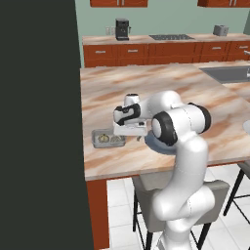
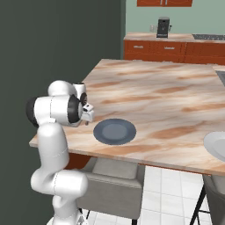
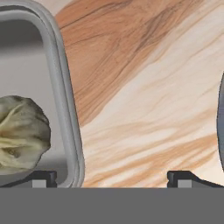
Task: Place two dumplings into each of the tupperware containers and then place the containers in the fridge.
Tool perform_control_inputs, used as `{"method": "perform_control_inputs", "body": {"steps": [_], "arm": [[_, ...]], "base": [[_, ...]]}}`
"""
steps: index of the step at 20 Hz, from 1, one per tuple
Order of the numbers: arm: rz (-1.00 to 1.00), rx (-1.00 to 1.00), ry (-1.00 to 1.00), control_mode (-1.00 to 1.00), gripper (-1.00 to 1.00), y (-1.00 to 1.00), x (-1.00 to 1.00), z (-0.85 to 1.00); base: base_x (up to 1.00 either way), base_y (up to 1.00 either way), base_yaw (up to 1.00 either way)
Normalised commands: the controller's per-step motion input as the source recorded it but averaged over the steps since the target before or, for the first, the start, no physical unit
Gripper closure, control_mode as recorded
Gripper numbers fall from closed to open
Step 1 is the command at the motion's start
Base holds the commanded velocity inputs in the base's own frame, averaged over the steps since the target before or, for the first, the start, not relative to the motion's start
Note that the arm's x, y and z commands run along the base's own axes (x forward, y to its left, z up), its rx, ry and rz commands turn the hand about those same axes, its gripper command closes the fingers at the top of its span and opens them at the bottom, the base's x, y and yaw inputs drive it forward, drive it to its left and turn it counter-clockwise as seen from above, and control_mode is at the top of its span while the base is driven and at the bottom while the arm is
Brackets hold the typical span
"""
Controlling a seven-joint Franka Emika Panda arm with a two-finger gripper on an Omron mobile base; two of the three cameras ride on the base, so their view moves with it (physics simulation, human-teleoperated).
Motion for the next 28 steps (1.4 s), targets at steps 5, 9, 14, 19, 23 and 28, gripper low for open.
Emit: {"method": "perform_control_inputs", "body": {"steps": [5,9,14,19,23,28], "arm": [[0.00,0.00,0.00,-1.00,-1.00,0.01,0.07,0.01],[0.00,0.00,-0.02,-1.00,-1.00,0.03,0.26,0.00],[0.00,0.00,-0.01,-1.00,-1.00,-0.01,0.12,-0.06],[0.00,0.00,0.00,-1.00,-1.00,-0.11,0.00,-0.37],[0.00,0.00,0.00,-1.00,-1.00,0.00,-0.01,-0.25],[0.00,0.00,0.00,-1.00,-1.00,0.00,0.00,-0.04]], "base": [[0.00,0.00,0.00],[0.00,0.00,0.00],[0.00,0.00,0.00],[0.00,0.00,0.00],[0.00,0.00,0.00],[0.00,0.00,0.00]]}}
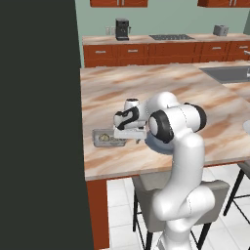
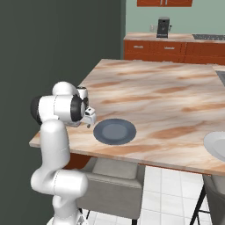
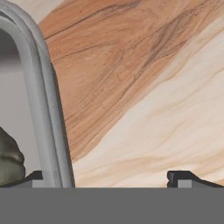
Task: Place two dumplings into each of the tupperware containers and then place the containers in the fridge.
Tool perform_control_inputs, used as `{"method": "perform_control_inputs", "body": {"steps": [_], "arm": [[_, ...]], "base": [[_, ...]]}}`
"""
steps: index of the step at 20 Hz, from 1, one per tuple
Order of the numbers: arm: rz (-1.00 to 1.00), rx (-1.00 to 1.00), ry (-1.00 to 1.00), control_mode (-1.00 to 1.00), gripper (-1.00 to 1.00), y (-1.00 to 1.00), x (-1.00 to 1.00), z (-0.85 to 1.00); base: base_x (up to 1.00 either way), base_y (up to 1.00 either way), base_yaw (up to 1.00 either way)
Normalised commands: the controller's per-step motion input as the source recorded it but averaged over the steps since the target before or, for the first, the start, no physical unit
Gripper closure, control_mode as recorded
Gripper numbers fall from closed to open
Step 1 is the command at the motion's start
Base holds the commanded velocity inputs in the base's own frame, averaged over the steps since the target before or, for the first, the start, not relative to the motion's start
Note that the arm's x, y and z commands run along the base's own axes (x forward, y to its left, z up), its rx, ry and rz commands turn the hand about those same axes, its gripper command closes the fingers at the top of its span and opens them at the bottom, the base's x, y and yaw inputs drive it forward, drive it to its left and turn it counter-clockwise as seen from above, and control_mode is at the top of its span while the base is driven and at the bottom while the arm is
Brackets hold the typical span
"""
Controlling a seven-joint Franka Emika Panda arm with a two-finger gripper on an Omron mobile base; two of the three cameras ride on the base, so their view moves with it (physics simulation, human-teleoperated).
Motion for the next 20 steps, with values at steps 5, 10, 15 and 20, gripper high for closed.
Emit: {"method": "perform_control_inputs", "body": {"steps": [5,10,15,20], "arm": [[0.00,0.00,0.00,-1.00,-1.00,-0.02,0.00,0.00],[0.00,0.00,0.00,-1.00,1.00,0.00,0.00,0.00],[0.00,0.00,0.00,-1.00,1.00,0.00,0.00,0.00],[0.00,0.00,0.00,-1.00,1.00,0.00,0.00,0.00]], "base": [[0.00,0.00,0.00],[0.00,0.00,0.00],[0.00,0.00,0.00],[0.00,0.00,0.00]]}}
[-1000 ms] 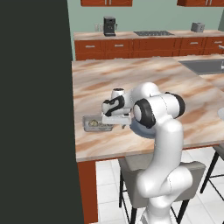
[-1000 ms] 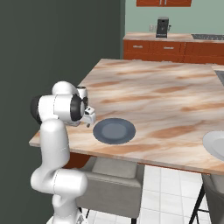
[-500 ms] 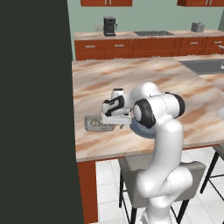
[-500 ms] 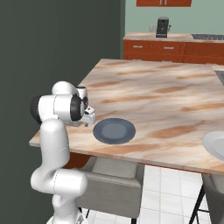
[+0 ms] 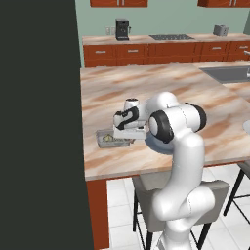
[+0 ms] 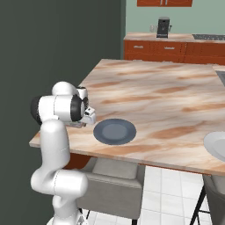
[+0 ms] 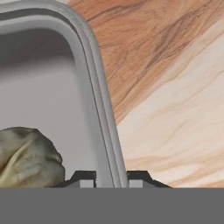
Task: Place two dumplings into each of the tupperware containers and then place the containers in the fridge.
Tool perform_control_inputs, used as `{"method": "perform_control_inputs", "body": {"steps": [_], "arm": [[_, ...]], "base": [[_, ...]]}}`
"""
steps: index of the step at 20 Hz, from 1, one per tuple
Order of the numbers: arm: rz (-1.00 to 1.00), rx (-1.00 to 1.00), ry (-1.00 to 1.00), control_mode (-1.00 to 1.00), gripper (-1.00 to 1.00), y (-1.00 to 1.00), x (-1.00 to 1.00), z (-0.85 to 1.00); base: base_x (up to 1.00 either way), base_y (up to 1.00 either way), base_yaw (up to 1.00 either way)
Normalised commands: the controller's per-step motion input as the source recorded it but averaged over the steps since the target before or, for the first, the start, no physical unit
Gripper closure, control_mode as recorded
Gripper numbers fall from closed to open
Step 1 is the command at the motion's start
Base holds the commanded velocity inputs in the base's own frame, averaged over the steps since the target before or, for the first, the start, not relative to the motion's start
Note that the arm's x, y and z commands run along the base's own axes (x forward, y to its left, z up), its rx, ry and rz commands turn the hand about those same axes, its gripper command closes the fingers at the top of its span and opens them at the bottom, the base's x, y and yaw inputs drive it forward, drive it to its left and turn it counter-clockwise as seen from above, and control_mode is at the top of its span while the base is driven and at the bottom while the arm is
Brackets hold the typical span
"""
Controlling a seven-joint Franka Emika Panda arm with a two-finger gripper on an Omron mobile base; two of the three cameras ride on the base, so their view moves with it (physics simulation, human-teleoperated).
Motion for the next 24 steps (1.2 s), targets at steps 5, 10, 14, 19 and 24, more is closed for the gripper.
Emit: {"method": "perform_control_inputs", "body": {"steps": [5,10,14,19,24], "arm": [[0.00,0.00,-0.01,-1.00,1.00,0.00,-0.36,0.52],[-0.04,0.00,0.00,-1.00,1.00,-0.39,-0.66,0.79],[-0.20,0.00,0.00,-1.00,1.00,-0.58,-0.65,0.65],[-0.31,0.03,0.01,-1.00,1.00,-0.38,-0.77,0.61],[-0.41,0.00,0.05,-1.00,1.00,-0.02,-0.78,0.70]], "base": [[0.00,0.00,0.00],[0.00,0.00,0.00],[0.00,0.00,0.00],[0.00,0.00,0.00],[0.00,0.00,0.00]]}}
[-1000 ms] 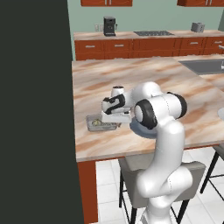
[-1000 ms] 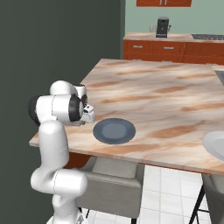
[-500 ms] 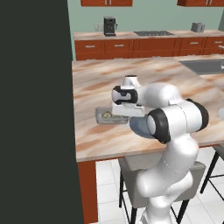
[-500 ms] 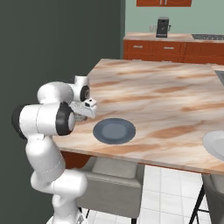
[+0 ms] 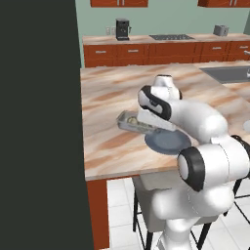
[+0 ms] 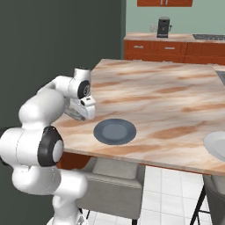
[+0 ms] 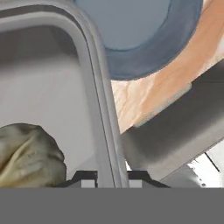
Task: Place two dumplings into each of the tupperware containers and then place the containers in the fridge.
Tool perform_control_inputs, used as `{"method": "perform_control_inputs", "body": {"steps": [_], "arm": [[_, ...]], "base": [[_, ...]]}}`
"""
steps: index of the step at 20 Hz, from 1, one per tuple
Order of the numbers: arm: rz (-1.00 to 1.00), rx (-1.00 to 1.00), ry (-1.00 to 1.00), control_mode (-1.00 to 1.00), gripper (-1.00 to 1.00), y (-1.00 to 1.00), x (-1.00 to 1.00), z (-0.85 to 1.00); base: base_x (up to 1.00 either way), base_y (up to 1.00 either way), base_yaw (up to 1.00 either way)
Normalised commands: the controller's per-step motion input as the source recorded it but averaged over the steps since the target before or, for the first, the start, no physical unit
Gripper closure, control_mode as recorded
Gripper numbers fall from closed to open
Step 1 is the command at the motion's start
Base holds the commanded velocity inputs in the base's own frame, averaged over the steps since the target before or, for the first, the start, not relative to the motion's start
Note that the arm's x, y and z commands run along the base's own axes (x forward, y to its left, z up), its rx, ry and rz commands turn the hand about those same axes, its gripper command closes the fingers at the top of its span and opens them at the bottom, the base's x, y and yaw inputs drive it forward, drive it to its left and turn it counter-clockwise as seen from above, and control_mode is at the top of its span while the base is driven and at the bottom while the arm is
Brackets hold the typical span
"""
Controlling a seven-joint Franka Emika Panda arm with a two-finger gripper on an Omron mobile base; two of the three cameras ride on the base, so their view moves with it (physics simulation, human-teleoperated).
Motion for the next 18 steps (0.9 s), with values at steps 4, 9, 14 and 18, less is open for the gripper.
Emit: {"method": "perform_control_inputs", "body": {"steps": [4,9,14,18], "arm": [[-0.62,0.01,0.06,-1.00,1.00,0.00,-0.88,0.57],[-0.80,0.02,0.04,-1.00,1.00,0.00,-0.79,0.28],[-0.60,-0.10,0.01,-1.00,1.00,0.00,-0.65,0.05],[-0.33,-0.09,0.00,-1.00,1.00,0.16,-0.17,0.38]], "base": [[0.00,0.00,0.00],[0.00,0.00,0.00],[0.00,0.00,0.00],[0.00,0.00,0.00]]}}
